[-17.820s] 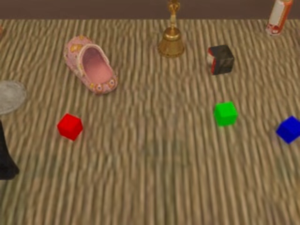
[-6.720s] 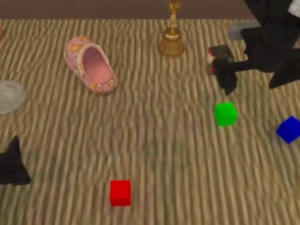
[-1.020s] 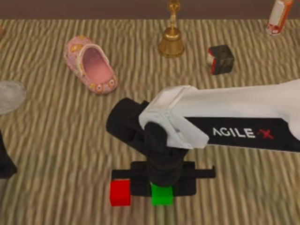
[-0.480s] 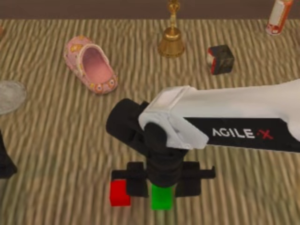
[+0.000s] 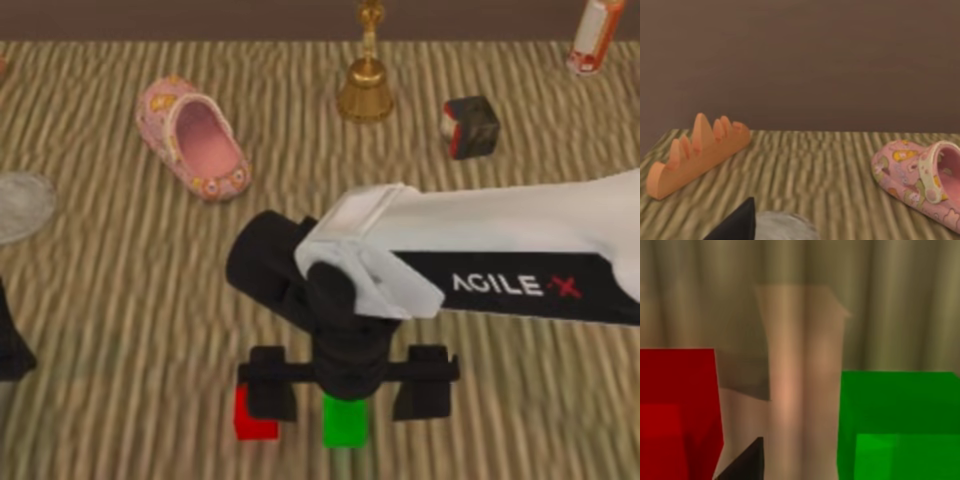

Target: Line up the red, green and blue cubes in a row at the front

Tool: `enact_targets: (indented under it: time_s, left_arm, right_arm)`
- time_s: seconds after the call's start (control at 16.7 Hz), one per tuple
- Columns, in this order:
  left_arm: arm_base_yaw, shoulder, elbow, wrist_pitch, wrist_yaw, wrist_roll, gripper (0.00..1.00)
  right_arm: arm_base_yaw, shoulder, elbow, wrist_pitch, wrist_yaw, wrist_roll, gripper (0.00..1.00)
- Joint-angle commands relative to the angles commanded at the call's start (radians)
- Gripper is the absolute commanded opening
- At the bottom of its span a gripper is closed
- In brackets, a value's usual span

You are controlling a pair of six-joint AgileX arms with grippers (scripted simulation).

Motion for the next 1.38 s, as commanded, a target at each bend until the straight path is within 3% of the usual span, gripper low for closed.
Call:
enact_targets:
  time_s: [0.3,0.72,1.02,1.2,1.38]
  left_arm:
    - [0.000,0.000,0.000,0.000,0.000,0.000,1.00]
    - [0.000,0.000,0.000,0.000,0.000,0.000,1.00]
    - [0.000,0.000,0.000,0.000,0.000,0.000,1.00]
    - [0.000,0.000,0.000,0.000,0.000,0.000,1.00]
    - [0.000,0.000,0.000,0.000,0.000,0.000,1.00]
  right_arm:
    - [0.001,-0.005,0.015,-0.017,0.000,0.000,1.00]
    - [0.009,-0.079,0.162,-0.243,-0.001,0.000,1.00]
    - [0.003,-0.080,0.165,-0.247,-0.001,-0.002,1.00]
    - [-0.036,-0.076,0.167,-0.246,0.000,-0.066,1.00]
    - [-0.127,-0.071,0.167,-0.242,0.000,-0.224,1.00]
